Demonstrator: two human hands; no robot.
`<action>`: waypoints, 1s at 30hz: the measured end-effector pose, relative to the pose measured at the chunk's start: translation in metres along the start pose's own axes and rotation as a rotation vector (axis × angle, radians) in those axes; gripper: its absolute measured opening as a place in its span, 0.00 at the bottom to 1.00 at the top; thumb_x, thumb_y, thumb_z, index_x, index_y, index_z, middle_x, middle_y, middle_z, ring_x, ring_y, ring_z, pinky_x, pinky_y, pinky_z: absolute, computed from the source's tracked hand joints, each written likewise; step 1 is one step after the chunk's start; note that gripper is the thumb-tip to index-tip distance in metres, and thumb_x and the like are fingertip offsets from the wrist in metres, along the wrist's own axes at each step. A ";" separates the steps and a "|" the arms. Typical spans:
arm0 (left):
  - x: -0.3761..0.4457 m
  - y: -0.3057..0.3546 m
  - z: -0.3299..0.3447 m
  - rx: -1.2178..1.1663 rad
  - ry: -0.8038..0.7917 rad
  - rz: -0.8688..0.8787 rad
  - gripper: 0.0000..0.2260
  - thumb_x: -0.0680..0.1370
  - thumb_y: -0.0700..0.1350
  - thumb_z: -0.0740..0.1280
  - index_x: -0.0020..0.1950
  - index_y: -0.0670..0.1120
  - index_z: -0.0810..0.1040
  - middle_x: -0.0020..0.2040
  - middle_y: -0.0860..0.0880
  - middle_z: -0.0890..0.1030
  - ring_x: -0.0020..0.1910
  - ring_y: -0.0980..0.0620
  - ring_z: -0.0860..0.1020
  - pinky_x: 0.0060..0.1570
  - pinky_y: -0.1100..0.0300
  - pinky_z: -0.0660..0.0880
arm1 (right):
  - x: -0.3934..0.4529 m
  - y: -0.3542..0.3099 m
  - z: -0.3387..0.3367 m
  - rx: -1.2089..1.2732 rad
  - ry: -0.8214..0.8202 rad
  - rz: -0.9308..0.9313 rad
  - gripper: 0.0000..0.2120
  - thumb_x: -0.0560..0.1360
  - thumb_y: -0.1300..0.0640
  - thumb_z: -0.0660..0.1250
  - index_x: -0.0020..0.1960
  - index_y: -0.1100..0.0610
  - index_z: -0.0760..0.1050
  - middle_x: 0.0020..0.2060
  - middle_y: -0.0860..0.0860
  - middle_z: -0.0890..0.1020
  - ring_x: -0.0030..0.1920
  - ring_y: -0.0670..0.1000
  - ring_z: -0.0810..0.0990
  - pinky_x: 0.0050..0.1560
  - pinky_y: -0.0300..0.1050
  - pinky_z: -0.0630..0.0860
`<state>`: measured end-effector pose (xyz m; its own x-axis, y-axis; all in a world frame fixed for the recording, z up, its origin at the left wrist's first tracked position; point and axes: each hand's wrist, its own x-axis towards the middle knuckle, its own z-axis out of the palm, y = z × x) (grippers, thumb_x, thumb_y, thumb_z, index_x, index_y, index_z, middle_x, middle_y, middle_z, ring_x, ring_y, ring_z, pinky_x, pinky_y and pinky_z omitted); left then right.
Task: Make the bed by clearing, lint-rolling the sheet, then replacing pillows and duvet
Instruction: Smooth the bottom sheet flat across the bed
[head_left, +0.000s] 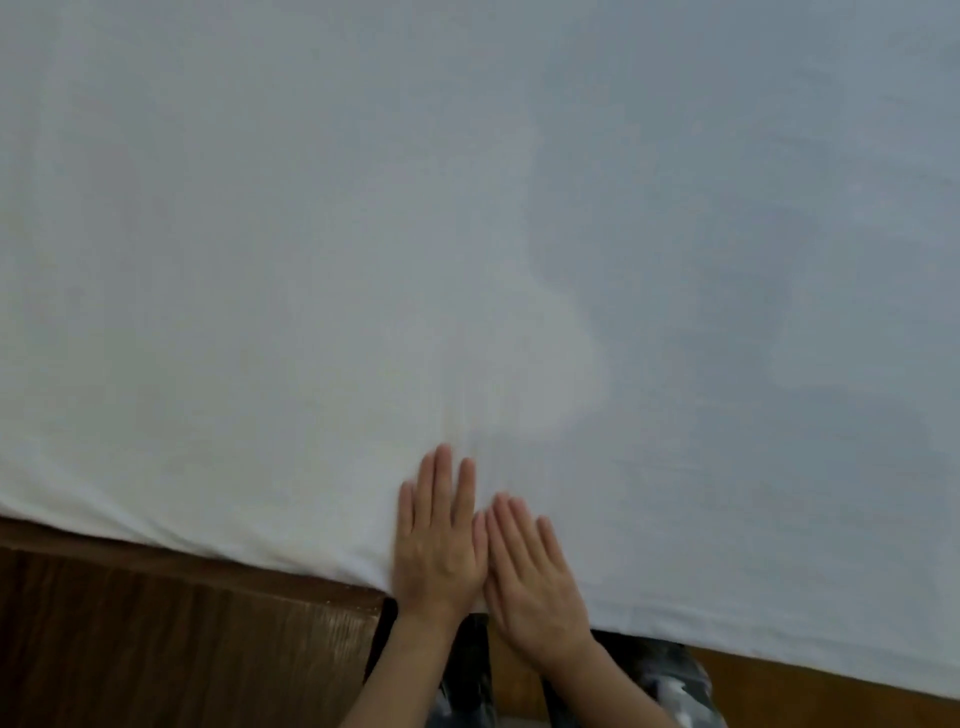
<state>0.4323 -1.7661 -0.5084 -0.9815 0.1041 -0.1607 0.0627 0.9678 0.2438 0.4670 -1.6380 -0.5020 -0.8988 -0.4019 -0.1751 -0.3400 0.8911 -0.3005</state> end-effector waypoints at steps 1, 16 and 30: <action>-0.006 0.001 0.001 0.008 -0.015 -0.006 0.24 0.84 0.51 0.45 0.80 0.45 0.52 0.80 0.42 0.51 0.79 0.45 0.50 0.77 0.48 0.48 | -0.006 -0.001 -0.004 0.015 -0.028 -0.010 0.23 0.82 0.54 0.45 0.75 0.62 0.58 0.75 0.59 0.61 0.77 0.56 0.54 0.76 0.54 0.51; 0.033 0.111 -0.184 -0.064 -0.323 -0.036 0.22 0.79 0.42 0.66 0.71 0.37 0.70 0.73 0.38 0.67 0.72 0.40 0.68 0.71 0.44 0.62 | -0.013 0.070 -0.226 0.240 -0.316 0.150 0.30 0.82 0.43 0.44 0.72 0.63 0.65 0.72 0.59 0.67 0.72 0.58 0.67 0.70 0.56 0.67; -0.029 0.214 -0.325 -0.392 -0.453 0.038 0.16 0.82 0.45 0.60 0.69 0.44 0.72 0.69 0.48 0.73 0.66 0.49 0.73 0.62 0.53 0.69 | -0.190 0.077 -0.428 0.431 -0.114 0.654 0.32 0.79 0.38 0.57 0.77 0.52 0.56 0.74 0.50 0.65 0.71 0.51 0.65 0.68 0.49 0.66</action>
<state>0.4157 -1.6364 -0.1406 -0.7994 0.3077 -0.5160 -0.0601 0.8136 0.5783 0.4931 -1.4032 -0.0904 -0.8373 0.1351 -0.5298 0.4057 0.8032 -0.4363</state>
